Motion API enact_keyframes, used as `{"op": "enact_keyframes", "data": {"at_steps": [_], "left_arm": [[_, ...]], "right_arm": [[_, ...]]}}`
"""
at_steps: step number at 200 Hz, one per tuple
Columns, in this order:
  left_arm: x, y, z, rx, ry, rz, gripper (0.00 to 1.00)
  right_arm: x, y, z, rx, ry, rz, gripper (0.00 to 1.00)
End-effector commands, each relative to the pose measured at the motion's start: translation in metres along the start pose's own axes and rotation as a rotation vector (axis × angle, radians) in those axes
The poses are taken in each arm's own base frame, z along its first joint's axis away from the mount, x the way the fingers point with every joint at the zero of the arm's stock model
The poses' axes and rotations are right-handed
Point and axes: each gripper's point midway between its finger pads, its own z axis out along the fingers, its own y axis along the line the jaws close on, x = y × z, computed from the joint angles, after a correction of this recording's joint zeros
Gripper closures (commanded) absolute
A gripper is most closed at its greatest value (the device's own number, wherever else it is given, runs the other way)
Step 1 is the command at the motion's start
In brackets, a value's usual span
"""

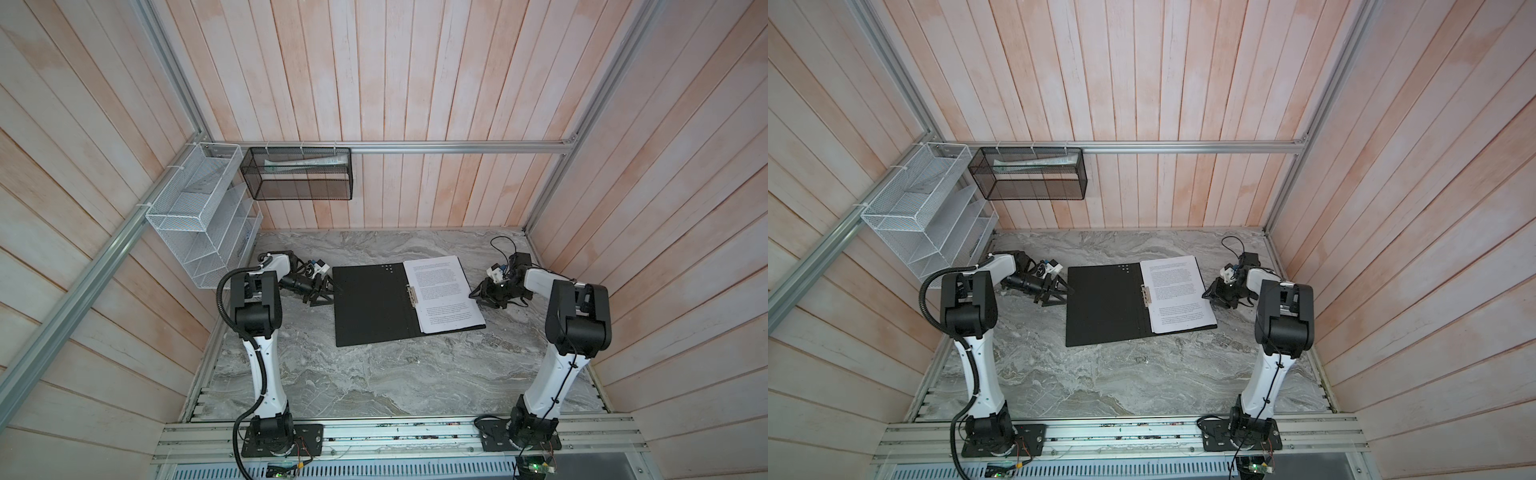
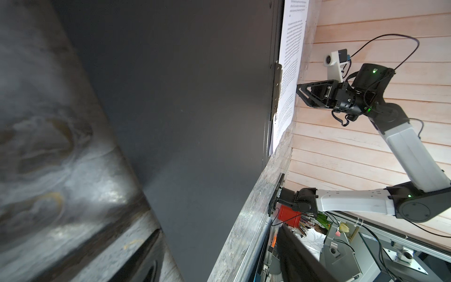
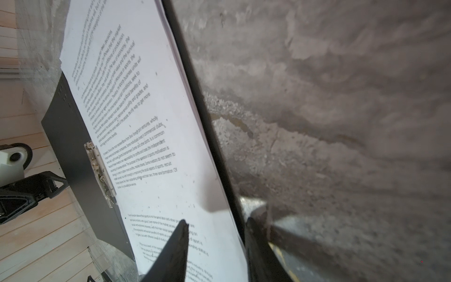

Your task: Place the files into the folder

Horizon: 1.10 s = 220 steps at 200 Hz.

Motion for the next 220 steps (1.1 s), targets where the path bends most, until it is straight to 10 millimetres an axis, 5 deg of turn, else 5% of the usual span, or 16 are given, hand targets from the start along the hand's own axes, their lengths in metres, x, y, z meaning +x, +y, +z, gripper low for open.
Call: {"op": "enact_keyframes", "data": {"at_steps": [1,76,134,220], "left_arm": [[0.005,-0.044,0.033,0.173,0.026,0.009,0.26],[0.007,0.02,0.036,-0.33,0.036,0.039,0.26],[0.024,-0.047,0.055,0.231,0.1,-0.098,0.26],[0.028,-0.079,0.04,0.443,0.076,-0.069,0.26]], "right_arm": [[0.071,0.017,0.039,-0.107,0.268,0.101,0.61],[0.072,0.015,0.041,-0.107,0.272,0.104,0.61],[0.072,0.015,0.041,-0.109,0.272,0.105,0.61],[0.072,0.016,0.041,-0.118,0.271,0.108,0.61]]}}
